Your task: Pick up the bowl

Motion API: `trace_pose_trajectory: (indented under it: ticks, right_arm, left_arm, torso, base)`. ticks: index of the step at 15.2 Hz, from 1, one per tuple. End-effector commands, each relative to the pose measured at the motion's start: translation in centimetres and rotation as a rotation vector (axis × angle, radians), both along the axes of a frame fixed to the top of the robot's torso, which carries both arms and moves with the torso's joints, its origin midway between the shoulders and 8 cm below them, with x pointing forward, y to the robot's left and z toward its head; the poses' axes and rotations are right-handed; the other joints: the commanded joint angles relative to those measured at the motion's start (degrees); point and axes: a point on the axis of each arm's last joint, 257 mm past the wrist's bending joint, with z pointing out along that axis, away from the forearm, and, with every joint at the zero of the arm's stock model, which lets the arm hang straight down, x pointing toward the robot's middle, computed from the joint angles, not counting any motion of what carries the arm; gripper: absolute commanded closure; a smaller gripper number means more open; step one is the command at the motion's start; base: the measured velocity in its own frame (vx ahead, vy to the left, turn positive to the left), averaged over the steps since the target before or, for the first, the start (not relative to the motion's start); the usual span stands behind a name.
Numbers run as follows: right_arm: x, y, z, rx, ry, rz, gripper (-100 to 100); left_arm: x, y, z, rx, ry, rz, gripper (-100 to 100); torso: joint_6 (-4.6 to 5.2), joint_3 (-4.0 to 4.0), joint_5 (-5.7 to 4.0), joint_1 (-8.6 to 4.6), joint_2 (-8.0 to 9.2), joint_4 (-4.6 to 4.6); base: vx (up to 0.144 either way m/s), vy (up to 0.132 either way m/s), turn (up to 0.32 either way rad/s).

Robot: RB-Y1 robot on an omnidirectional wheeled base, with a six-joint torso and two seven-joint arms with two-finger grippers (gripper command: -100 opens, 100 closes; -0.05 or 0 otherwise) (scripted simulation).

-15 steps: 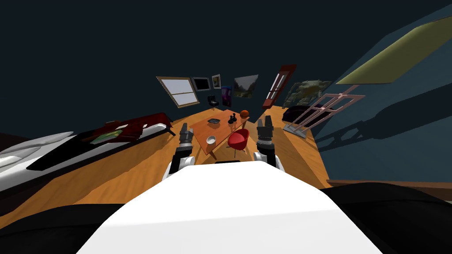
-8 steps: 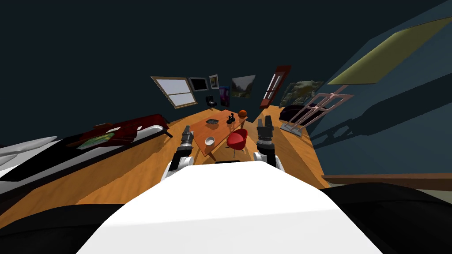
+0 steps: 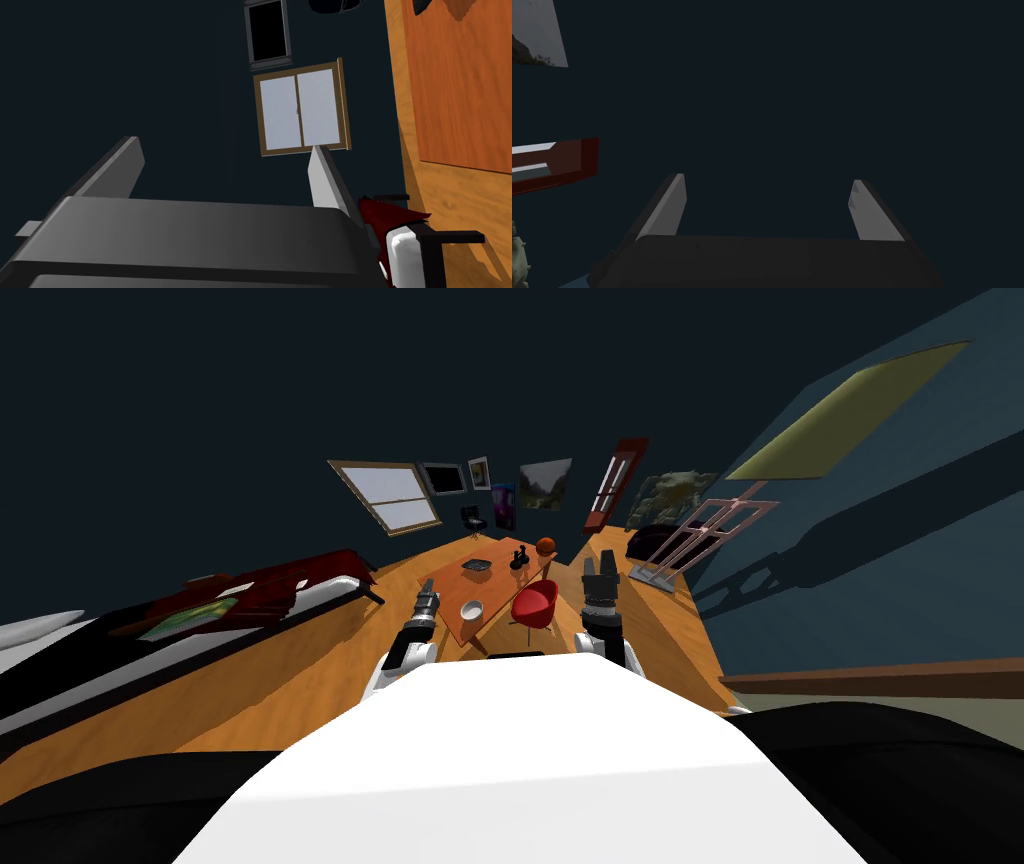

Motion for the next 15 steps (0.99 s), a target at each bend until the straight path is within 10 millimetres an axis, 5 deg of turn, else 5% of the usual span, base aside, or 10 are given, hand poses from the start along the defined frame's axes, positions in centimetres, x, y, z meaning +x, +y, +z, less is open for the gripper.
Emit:
trace_pose_trajectory:
  ticks: [1, 15]
  right_arm:
    - [0.0, 0.0, 0.0, 0.000, 0.000, 0.000, 0]
    - [0.0, 0.0, 0.0, 0.000, 0.000, 0.000, 0]
  left_arm:
    - [0.1, 1.0, -1.8, -0.001, 0.061, 0.017, -100]
    - [-0.9, 4.8, -10.7, -0.031, 0.365, 0.087, -100]
  torso:
    - [0.00, 0.00, 0.00, 0.00, 0.00, 0.00]
    - [0.02, -0.02, 0.00, 0.00, -0.04, -0.01]
  base:
    - [0.015, -0.008, -0.113]
    - [0.019, -0.006, -0.082]
